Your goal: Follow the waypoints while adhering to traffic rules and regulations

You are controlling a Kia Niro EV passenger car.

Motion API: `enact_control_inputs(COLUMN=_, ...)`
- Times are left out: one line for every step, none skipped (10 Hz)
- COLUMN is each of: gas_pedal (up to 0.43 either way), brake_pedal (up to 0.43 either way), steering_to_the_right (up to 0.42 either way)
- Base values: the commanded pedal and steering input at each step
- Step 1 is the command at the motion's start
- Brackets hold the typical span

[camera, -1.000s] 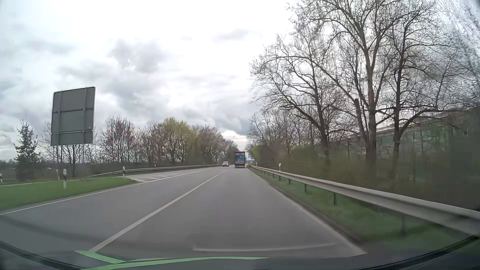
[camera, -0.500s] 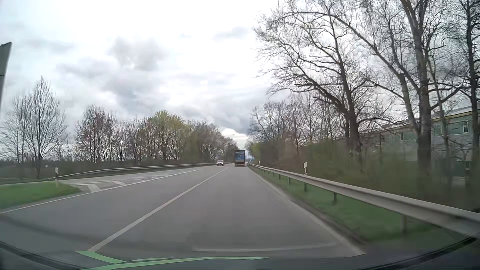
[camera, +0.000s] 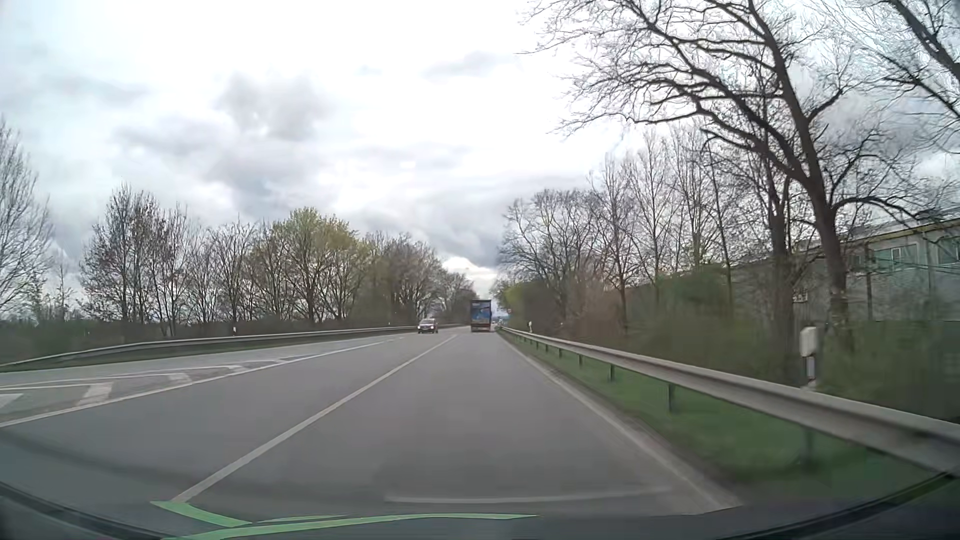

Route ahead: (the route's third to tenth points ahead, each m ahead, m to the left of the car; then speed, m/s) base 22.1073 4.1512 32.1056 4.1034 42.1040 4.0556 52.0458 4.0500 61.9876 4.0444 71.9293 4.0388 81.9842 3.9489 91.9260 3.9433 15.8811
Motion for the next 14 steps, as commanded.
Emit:
enact_control_inputs(gas_pedal=0.000, brake_pedal=0.000, steering_to_the_right=-0.001)
enact_control_inputs(gas_pedal=0.000, brake_pedal=0.000, steering_to_the_right=-0.001)
enact_control_inputs(gas_pedal=0.000, brake_pedal=0.000, steering_to_the_right=-0.001)
enact_control_inputs(gas_pedal=0.000, brake_pedal=0.000, steering_to_the_right=-0.001)
enact_control_inputs(gas_pedal=0.000, brake_pedal=0.000, steering_to_the_right=-0.001)
enact_control_inputs(gas_pedal=0.000, brake_pedal=0.000, steering_to_the_right=-0.001)
enact_control_inputs(gas_pedal=0.000, brake_pedal=0.000, steering_to_the_right=-0.001)
enact_control_inputs(gas_pedal=0.000, brake_pedal=0.000, steering_to_the_right=-0.001)
enact_control_inputs(gas_pedal=0.000, brake_pedal=0.000, steering_to_the_right=-0.001)
enact_control_inputs(gas_pedal=0.008, brake_pedal=0.000, steering_to_the_right=-0.001)
enact_control_inputs(gas_pedal=0.039, brake_pedal=0.000, steering_to_the_right=-0.001)
enact_control_inputs(gas_pedal=0.047, brake_pedal=0.000, steering_to_the_right=-0.001)
enact_control_inputs(gas_pedal=0.067, brake_pedal=0.000, steering_to_the_right=-0.001)
enact_control_inputs(gas_pedal=0.067, brake_pedal=0.000, steering_to_the_right=0.000)
